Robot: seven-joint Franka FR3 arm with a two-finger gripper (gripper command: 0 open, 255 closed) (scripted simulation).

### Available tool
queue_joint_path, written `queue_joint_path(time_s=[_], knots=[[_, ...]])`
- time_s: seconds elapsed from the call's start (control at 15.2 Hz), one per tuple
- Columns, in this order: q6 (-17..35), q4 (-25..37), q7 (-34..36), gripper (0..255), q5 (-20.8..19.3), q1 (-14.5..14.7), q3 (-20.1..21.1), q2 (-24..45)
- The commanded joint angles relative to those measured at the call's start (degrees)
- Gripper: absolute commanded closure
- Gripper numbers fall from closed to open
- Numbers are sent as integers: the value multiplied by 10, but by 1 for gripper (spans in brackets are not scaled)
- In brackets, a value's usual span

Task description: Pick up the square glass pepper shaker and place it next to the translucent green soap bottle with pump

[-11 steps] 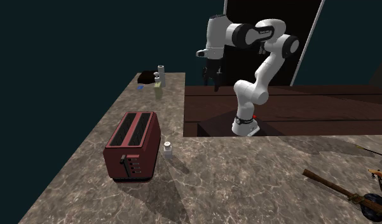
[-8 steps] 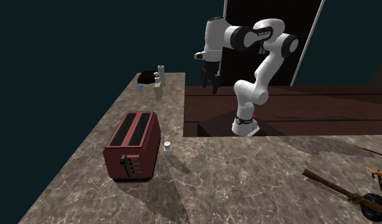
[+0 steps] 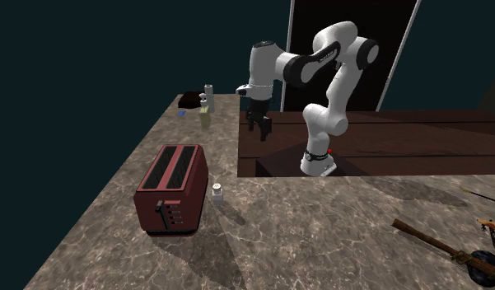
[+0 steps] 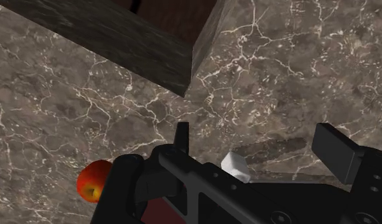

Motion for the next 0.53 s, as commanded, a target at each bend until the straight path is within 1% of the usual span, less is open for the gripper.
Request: queue_joint_path(time_s=[0.0,0.46], knots=[[27,18,10,0,-4,-1,7,44],[98,98,52,0,-28,-1,29,197]])
